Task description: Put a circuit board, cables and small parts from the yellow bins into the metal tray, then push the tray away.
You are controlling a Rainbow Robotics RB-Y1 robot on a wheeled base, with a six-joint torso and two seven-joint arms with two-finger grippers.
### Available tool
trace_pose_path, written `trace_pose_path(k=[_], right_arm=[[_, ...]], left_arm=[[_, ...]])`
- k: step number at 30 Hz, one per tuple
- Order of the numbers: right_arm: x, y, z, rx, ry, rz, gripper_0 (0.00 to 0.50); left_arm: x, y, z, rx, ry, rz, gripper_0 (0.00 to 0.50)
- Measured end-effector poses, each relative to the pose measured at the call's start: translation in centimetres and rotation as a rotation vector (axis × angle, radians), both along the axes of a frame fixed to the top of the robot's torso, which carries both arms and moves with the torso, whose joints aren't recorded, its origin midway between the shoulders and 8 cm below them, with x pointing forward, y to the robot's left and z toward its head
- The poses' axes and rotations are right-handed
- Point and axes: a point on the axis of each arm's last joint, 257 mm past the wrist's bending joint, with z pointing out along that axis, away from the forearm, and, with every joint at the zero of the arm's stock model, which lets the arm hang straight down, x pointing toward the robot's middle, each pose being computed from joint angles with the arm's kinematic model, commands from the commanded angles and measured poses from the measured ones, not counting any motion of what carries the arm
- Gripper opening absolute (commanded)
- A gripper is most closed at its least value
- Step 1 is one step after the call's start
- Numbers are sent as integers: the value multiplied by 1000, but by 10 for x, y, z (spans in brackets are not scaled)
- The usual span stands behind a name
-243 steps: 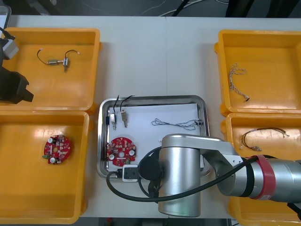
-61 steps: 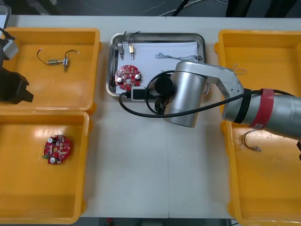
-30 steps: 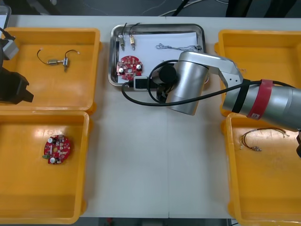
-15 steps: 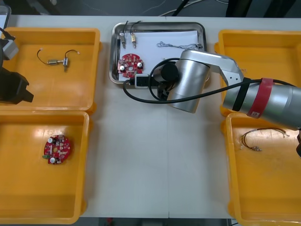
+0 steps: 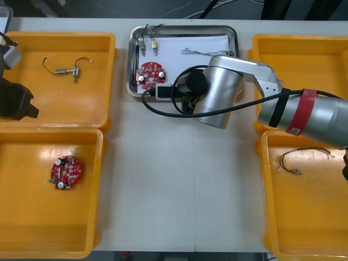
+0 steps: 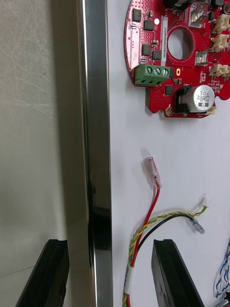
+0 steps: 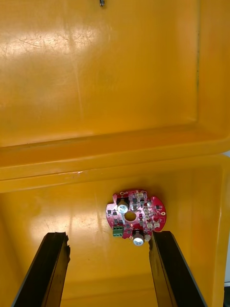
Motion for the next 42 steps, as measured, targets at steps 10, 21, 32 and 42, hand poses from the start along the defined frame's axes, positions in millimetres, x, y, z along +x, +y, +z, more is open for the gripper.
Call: trace_pose_path(k=[10,21,32,42], right_arm=[[-22,3,16,-50,15,-9,500],[-62,9,34,-88,43,-6,500],[-107,-8,46,-25,198,-75,500],[-140,-23,49,30,292,-101,500]], left_arm=[[0,0,0,0,0,0,500],[0,0,0,0,0,0,500],[0,0,0,0,0,0,500],[0,0,0,0,1,0,500]])
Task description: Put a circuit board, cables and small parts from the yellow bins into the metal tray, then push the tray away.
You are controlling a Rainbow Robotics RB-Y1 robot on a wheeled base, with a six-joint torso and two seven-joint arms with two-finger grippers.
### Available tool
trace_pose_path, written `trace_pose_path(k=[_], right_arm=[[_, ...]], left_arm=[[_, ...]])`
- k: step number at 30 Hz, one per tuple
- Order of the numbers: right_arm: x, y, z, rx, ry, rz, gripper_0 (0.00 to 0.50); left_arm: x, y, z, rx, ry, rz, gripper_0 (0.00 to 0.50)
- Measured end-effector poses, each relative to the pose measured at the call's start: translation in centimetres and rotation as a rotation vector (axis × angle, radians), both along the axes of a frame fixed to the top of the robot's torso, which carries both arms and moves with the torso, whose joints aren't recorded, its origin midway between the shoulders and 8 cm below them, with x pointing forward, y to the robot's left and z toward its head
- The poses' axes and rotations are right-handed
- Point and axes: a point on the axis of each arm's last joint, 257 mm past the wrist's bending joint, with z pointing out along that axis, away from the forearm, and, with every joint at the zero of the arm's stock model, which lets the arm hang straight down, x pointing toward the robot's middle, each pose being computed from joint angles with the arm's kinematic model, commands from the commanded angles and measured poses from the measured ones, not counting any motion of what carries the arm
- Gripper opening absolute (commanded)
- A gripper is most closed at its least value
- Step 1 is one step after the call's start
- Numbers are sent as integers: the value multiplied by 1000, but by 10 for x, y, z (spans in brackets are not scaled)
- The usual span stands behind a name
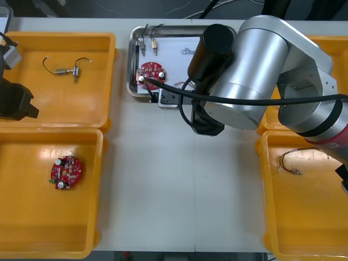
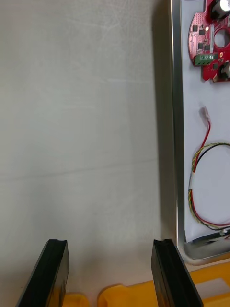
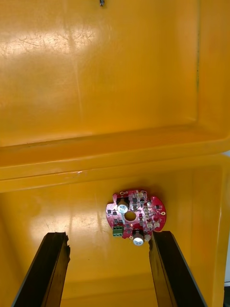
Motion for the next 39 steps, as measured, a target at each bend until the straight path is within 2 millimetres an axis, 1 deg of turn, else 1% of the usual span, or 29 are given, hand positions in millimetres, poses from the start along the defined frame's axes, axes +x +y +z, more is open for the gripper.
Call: trace_pose_path(k=[6,11,17,22,30,39], right_arm=[[-20,-16,3,41,70,-59,500],[-38,-29,10,160,118,-213,500],[-49,-45,14,275,179,-309,500],[-57,-71,16,388,197,-472,500],[-82,-114,9,458,234,-592,500],[-96,-178,8,538,214,-767,500]], left_arm=[[0,0,0,0,1,0,500],[0,0,-1,0,2,0,500],[-1,0,-1,0,2,1,500],[-1,1,-2,0,4,1,500],[-1,1,-2,-1,4,2,500],[-1,1,-2,-1,4,2,500]])
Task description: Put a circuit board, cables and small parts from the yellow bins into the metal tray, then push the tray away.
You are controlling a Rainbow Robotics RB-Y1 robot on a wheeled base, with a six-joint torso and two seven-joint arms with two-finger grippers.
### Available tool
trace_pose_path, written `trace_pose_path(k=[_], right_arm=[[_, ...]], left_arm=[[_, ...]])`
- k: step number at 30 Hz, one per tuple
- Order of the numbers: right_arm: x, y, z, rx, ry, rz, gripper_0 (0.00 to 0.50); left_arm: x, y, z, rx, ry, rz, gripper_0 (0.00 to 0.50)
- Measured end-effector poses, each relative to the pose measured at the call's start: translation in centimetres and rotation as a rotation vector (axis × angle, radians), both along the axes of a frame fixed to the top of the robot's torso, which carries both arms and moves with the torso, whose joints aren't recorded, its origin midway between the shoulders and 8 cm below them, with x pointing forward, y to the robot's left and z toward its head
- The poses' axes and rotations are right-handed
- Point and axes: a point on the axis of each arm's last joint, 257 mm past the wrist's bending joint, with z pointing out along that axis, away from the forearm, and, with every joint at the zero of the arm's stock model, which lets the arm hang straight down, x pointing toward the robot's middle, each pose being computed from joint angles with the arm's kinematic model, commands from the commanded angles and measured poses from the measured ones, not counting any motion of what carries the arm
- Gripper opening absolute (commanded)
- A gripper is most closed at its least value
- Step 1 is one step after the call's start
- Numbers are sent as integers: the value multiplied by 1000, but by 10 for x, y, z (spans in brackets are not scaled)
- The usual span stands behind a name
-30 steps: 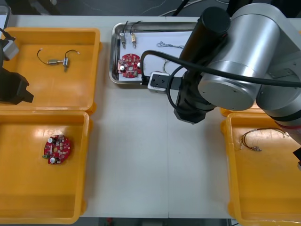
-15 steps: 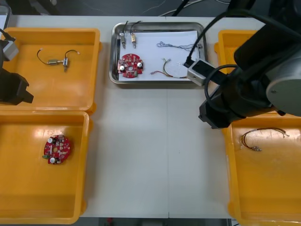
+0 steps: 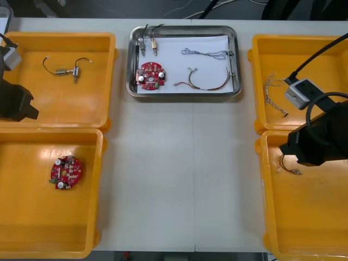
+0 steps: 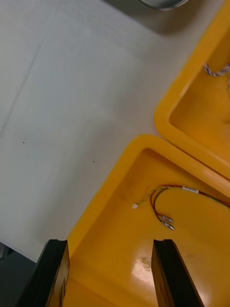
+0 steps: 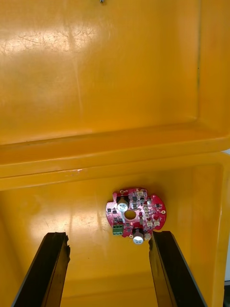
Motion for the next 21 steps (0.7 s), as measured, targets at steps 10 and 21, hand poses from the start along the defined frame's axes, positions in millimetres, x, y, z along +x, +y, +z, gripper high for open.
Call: trace_pose_path(k=[10,21], right_arm=[[-6,-57,3,15,-3,-172,500],[-4,-93,10,76,-2,-335,500]], left_arm=[[0,0,0,0,0,0,500],[0,0,0,0,0,0,500]])
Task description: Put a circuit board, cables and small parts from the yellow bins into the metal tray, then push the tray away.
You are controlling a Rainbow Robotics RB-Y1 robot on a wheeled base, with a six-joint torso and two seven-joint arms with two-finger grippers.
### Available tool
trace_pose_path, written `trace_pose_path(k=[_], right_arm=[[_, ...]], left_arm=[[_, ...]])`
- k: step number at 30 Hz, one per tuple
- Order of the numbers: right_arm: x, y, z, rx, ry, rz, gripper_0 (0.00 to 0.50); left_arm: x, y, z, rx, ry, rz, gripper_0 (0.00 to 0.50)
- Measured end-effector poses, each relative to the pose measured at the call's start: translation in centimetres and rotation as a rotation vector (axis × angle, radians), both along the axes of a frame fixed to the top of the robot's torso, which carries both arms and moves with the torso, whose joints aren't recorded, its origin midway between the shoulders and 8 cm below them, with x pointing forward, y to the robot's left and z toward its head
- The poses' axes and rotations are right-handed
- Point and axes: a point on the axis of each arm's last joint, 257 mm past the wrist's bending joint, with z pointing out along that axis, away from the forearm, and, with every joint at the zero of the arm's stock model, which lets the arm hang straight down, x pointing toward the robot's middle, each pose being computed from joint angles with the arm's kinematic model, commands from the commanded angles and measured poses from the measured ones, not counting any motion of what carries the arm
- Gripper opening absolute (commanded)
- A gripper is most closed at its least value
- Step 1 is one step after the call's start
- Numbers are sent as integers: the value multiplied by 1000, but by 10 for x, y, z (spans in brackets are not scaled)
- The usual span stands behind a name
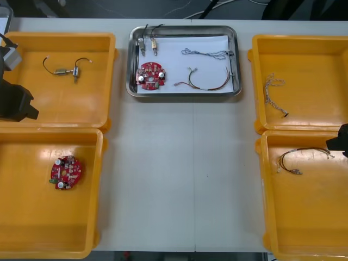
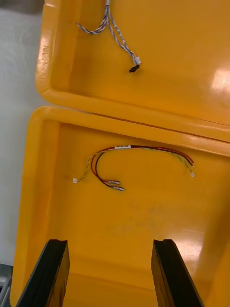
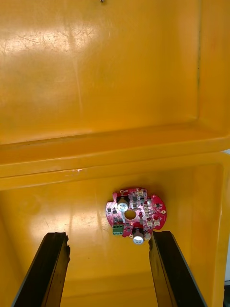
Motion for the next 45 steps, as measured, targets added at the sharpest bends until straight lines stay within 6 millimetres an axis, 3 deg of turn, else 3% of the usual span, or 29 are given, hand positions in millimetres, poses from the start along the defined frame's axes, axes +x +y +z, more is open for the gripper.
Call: trace_pose_path(k=[8,18,24,33,45], right_arm=[[6,-26,10,-15,-32,-78,500],[11,-63,12,0,-9,-184,500],[13,-75,12,-4,-8,-224,500],[13,-81,7,3,8,-243,500],[9,-75,-4,52,59,-227,500]], left_arm=[[0,0,0,0,0,0,500],[0,0,0,0,0,0,500],[0,0,0,0,0,0,500],[0,0,0,0,0,0,500],[0,0,0,0,0,0,500]])
